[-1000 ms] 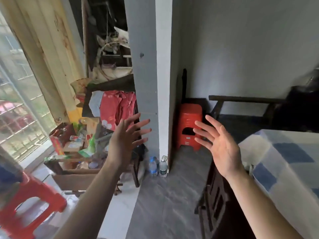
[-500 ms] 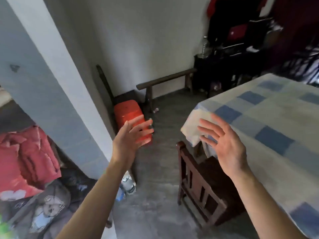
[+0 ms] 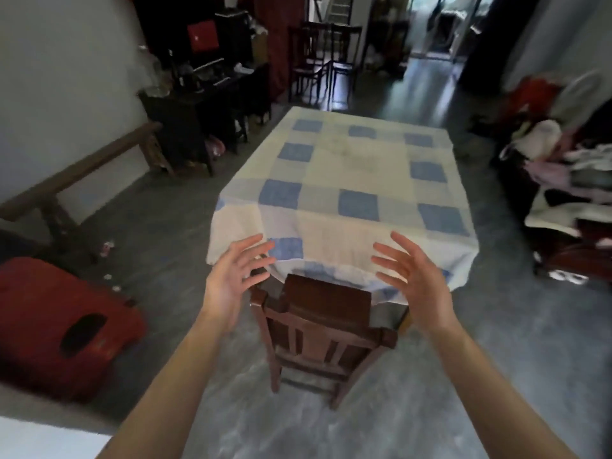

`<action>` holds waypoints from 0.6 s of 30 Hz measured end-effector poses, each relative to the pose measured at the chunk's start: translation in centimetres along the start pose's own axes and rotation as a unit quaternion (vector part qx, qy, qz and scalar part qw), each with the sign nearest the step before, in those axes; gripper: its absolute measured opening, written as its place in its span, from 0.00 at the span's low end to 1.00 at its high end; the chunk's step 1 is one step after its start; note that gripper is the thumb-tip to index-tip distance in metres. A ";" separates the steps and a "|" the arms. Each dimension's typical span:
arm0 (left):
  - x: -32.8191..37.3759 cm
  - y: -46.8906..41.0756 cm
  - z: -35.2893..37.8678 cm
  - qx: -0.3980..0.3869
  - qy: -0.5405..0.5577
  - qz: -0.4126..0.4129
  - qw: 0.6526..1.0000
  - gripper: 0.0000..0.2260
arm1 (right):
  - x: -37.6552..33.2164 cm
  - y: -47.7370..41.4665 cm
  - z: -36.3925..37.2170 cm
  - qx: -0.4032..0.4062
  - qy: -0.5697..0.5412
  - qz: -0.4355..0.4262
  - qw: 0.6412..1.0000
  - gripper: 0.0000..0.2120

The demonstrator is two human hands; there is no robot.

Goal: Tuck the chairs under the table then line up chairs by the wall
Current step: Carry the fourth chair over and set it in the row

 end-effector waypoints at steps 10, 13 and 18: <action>-5.5 -3.8 -1.7 -0.071 -0.151 0.020 0.986 0.09 | 7.9 4.3 -4.3 0.115 0.108 0.024 0.987 0.14; -9.1 -4.5 -2.1 -0.091 -0.183 0.017 0.979 0.10 | 10.8 4.3 -4.8 0.141 0.101 0.052 0.983 0.12; -11.8 -5.3 -1.9 -0.096 -0.235 0.029 0.967 0.09 | 13.9 3.6 -3.9 0.147 0.083 0.052 0.984 0.10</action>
Point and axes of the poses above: each hand's wrist, its own y-axis away from the middle knuckle, its own z-axis out of the palm, x = y × z, the point moved 7 cm from there along -y, towards the middle knuckle, and after that the axes turned 9 degrees about x, right-handed, at the moved point
